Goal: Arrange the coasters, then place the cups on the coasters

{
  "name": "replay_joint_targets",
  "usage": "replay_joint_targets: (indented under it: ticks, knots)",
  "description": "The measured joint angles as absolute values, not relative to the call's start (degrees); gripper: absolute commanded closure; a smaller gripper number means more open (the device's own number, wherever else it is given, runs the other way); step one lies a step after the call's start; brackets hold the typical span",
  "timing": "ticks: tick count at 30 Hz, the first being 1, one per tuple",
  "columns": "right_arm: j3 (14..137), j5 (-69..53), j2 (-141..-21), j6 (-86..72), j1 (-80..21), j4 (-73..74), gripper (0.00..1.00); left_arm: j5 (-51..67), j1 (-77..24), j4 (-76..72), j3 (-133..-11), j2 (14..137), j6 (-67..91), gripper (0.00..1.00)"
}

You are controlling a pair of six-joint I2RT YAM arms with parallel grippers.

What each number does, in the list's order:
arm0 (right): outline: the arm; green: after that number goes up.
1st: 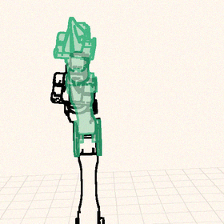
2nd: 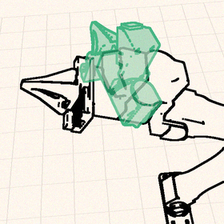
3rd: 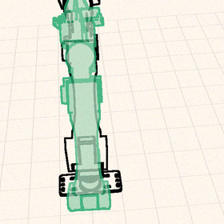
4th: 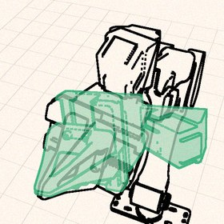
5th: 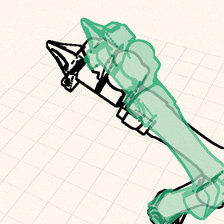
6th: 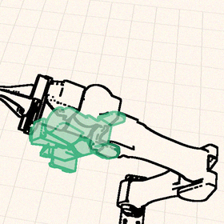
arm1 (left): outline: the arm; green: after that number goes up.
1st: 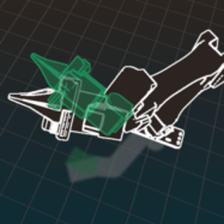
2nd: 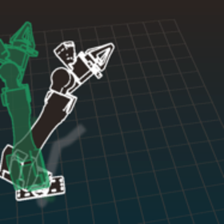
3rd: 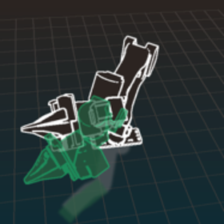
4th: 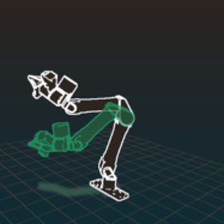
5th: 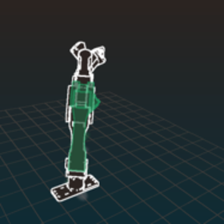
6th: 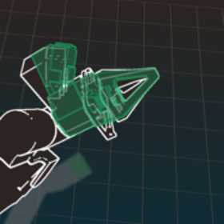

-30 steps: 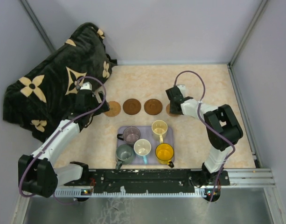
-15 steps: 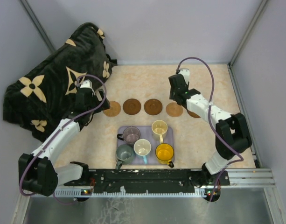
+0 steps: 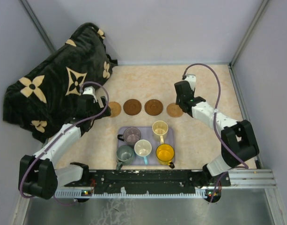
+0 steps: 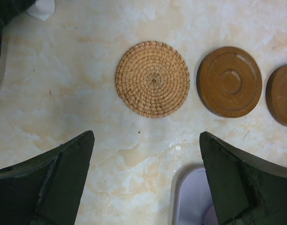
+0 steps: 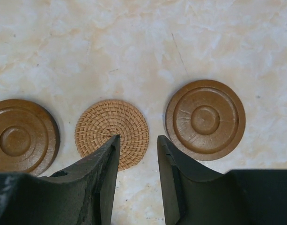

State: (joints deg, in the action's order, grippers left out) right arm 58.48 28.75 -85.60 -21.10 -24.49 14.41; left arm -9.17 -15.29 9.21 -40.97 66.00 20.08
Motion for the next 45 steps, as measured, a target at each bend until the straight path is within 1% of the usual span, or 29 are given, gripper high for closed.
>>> replay_joint_targets:
  ticks: [5, 9, 13, 26, 45]
  knots:
    - [58.52, 27.27, -89.91, -23.16, -24.47, 13.98, 0.67, -9.17, -15.27, 9.39, -39.4, 66.72, 20.1, 0.0]
    - [58.59, 24.8, -94.52, -25.04, -24.49, 14.13, 0.68, -8.56, -15.27, 9.34, -39.4, 68.49, 20.12, 0.0]
    - [58.61, 22.52, -96.66, -25.74, -24.6, 13.23, 0.68, -8.01, -15.29, 9.85, -39.4, 69.3, 20.14, 0.0]
    - [59.31, 19.81, -100.25, -26.63, -24.62, 13.15, 0.68, -8.71, -15.29, 10.55, -39.77, 68.42, 20.34, 0.0]
    - [60.14, 22.9, -102.13, -28.29, -24.71, 13.52, 0.67, -8.71, -15.27, 11.64, -40.64, 68.47, 20.75, 0.0]
